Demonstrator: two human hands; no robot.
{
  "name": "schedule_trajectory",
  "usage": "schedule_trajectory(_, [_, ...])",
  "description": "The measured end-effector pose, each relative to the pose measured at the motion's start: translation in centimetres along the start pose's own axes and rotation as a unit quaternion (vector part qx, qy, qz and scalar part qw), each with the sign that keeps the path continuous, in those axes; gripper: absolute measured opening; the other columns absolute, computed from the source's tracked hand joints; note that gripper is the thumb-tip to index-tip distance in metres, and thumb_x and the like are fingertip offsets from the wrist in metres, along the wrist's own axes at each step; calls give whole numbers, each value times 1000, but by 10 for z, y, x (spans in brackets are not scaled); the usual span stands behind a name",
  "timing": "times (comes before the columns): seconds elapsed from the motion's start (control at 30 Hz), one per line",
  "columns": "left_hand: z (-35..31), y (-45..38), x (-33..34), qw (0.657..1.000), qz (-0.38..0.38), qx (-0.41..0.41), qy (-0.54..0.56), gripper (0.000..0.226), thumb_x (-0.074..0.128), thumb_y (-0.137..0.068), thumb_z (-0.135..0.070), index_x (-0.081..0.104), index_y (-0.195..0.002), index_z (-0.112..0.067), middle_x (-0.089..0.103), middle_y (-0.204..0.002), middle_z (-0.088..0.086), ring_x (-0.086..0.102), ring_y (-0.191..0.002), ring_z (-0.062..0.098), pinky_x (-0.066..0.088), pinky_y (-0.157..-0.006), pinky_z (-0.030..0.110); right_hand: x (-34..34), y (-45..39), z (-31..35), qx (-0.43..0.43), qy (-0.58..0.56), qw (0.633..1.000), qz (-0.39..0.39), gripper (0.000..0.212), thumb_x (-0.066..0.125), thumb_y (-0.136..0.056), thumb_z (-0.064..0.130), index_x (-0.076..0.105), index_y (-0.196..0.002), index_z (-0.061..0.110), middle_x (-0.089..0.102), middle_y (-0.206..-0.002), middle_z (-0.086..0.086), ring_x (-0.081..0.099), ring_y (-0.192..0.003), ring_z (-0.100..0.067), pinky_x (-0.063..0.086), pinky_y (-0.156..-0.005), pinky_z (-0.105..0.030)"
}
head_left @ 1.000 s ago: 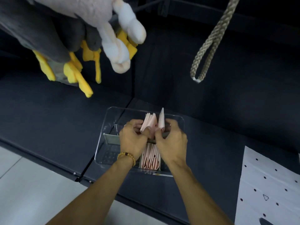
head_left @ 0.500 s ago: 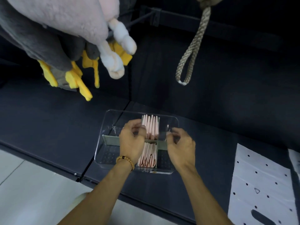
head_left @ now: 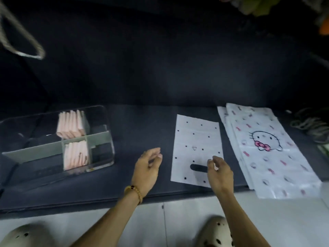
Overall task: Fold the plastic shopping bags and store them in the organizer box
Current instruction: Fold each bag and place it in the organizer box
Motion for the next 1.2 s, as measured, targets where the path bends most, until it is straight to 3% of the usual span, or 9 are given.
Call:
schedule_trajectory(0.13, [18, -9, 50, 972, 89, 35, -214, 37, 53, -96, -29, 50, -132, -28, 47, -135, -5, 44, -126, 15, 38, -107, 29, -4, -5, -46, -27, 106, 992, 66, 46, 57, -92, 39, 51, -132, 17, 52, -138, -7, 45, -124, -31, 40, -101, -44])
schedule_trajectory(0.3, [36, -21, 86, 829, 222, 166, -485, 58, 47, -96, -35, 25, -149, -23, 13, -158, -12, -3, -145, 7, 7, -119, 32, 6, 0, -53, -117, 195, 972, 65, 49, 66, -84, 43, 55, -130, 32, 39, -148, 7, 31, -133, -22, 35, -99, -46])
schedule_trajectory(0.6, [20, -18, 82, 816, 148, 268, -491, 18, 52, -95, -31, 60, -106, -19, 34, -152, -5, 8, -146, 10, 16, -117, 27, 12, 5, -33, -216, 178, 958, 61, 14, 62, -88, 21, 74, -94, 22, 63, -115, 6, 48, -103, -25, 30, -76, -33])
schedule_trajectory(0.7, [14, -12, 66, 837, 145, 249, -465, 63, 66, -78, -53, 45, -127, -20, 30, -153, -5, 9, -146, 10, 10, -117, 25, 20, 11, -21, -250, 197, 941, 116, 13, 62, -88, 26, 72, -93, 22, 57, -127, 10, 45, -115, -19, 32, -84, -34])
schedule_trajectory(0.77, [20, -6, 61, 795, 220, 220, -520, 92, 63, -68, -66, 29, -142, -24, 29, -152, -5, 9, -145, 11, 3, -119, 30, 24, 18, -13, -245, 182, 938, 164, 13, 61, -89, 27, 70, -95, 20, 60, -122, 7, 49, -113, -20, 38, -89, -35])
schedule_trajectory(0.83, [25, 3, 54, 759, 272, 202, -556, 78, 60, -72, -62, 35, -138, -30, 40, -144, -8, 24, -140, 12, 11, -117, 30, 24, 24, -2, -215, 120, 947, 207, 9, 58, -90, 26, 64, -86, 21, 65, -92, 4, 59, -90, -24, 48, -79, -34])
schedule_trajectory(0.97, [19, 9, 32, 831, 214, 187, -478, 12, 53, -91, -27, 61, -99, -27, 62, -98, -8, 55, -100, 16, 38, -80, 23, 19, 31, 15, -160, 52, 967, 193, 14, 60, -91, 33, 66, -91, 20, 67, -86, 3, 62, -79, -18, 54, -71, -32])
schedule_trajectory(1.07, [27, 1, 18, 928, 204, 28, -310, 14, 57, -91, -22, 63, -79, -26, 61, -73, -12, 57, -71, 10, 43, -64, 22, 10, 31, 18, -122, -62, 975, 173, 22, 70, -81, 47, 64, -93, 29, 67, -79, 16, 62, -74, -3, 48, -67, -15])
schedule_trajectory(1.2, [36, -8, 7, 959, 181, -115, -187, 12, 65, -87, -20, 68, -75, -18, 57, -60, -14, 51, -57, 4, 40, -55, 14, 20, 30, 8, -41, -159, 957, 238, 49, 80, -73, 43, 57, -112, 26, 68, -97, 8, 67, -86, -8, 50, -70, -15])
Point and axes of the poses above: each hand's wrist, its own y-axis away from the middle knuckle, its own x-axis out of the palm, z = x × y, the point moved 7 cm from there along -y, towards the middle knuckle
